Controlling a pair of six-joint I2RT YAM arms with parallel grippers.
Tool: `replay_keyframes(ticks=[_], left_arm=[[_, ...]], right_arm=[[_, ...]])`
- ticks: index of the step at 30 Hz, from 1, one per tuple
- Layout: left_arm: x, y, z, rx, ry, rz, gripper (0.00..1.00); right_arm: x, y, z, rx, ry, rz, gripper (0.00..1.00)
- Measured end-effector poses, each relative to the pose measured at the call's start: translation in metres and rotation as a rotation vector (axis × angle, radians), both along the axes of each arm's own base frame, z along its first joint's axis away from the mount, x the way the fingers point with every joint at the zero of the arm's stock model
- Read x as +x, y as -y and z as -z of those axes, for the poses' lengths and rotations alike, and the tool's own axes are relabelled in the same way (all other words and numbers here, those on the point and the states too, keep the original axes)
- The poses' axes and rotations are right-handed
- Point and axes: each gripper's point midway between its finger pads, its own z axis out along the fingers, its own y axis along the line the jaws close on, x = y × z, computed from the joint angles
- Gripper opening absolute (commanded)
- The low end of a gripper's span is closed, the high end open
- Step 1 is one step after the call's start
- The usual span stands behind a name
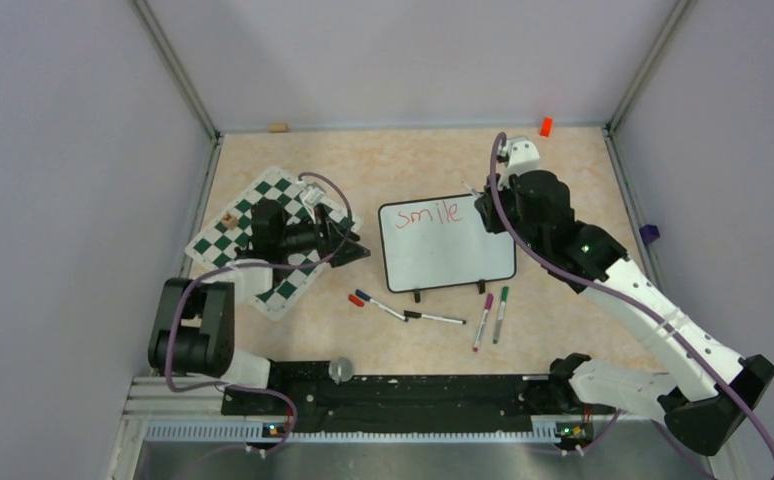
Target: Write a sentence on the whiteboard
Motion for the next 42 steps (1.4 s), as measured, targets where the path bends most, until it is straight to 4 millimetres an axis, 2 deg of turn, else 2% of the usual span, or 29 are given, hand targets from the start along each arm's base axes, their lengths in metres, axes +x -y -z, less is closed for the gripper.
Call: replay_keyframes(ticks=[7,10,14,18,24,26,33,37,42], left_arm=[[-0.008,-0.018,-0.057,0.057,0.247,-0.106,0.99],[-0.01,-0.024,-0.072,0.071,0.348,-0.171,0.99],[-0.012,-0.032,-0.064,0.087,0.38,-0.258,0.99],[-0.002,-0.045,-0.049,0.104,0.337,-0.394,0.99],[0.013,-0.055,-0.057,0.095,0.225,-0.516,0.99],[0.016,-0.058,-0.066,0.102,0.221,-0.533,0.99],[-0.003,-0.073,-0.082,0.087,0.336,-0.629,0.99],[-0.014,-0.066,-0.079,0.086,0.372,-0.573,0.99],[-0.007,-0.07,-0.059,0.083,0.319,-0.613,0.99]], right_arm=[[-0.005,0.003,-0.002,0.013,0.006,0.0,0.0],[-0.008,0.006,-0.006,0.026,0.017,0.006,0.0],[-0.01,0.009,-0.012,0.038,0.032,0.019,0.0],[-0.009,0.012,-0.013,0.039,0.037,0.034,0.0],[-0.005,0.015,-0.015,0.046,0.033,0.072,0.0],[-0.003,0.015,-0.017,0.051,0.034,0.083,0.0],[-0.002,0.016,-0.021,0.082,0.038,0.107,0.0],[-0.003,0.015,-0.024,0.094,0.042,0.106,0.0],[-0.009,0.016,-0.021,0.1,0.041,0.087,0.0]])
